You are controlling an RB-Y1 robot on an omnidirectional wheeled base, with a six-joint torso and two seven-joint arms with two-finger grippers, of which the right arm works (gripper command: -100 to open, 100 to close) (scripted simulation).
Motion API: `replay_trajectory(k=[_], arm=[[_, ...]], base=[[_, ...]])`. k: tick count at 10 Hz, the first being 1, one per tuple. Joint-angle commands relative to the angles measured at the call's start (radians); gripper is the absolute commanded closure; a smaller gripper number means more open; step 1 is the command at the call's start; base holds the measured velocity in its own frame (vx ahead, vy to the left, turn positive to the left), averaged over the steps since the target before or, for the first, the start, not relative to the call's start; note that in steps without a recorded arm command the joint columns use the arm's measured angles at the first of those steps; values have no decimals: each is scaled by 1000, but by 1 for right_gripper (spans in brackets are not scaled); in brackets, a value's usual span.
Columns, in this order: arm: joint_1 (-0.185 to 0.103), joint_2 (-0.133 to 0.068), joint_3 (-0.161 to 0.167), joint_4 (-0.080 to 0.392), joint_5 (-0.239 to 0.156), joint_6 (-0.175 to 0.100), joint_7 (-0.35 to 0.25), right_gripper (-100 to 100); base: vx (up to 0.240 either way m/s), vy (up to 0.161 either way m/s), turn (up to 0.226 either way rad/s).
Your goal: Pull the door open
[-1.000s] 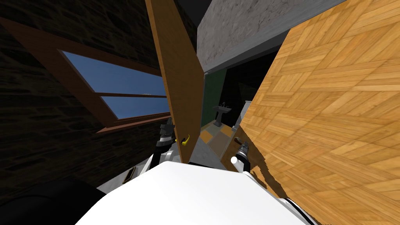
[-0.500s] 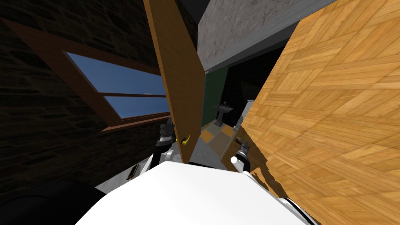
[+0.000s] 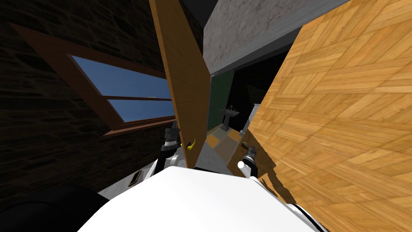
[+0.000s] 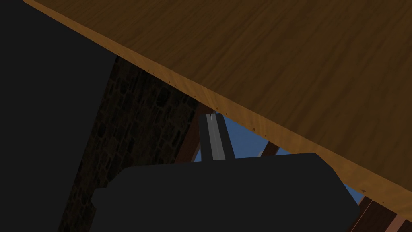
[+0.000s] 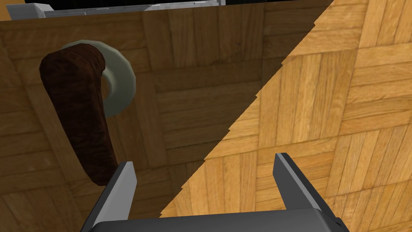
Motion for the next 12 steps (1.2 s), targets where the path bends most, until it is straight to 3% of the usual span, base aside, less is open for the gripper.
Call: replay_trajectory(k=[1,12], arm=[[0,0,0,0,0,0,0,-100],[-2,0,0,-1,2,-1,-2,-100]], base=[[23,17,16],[-2,-8,3]])
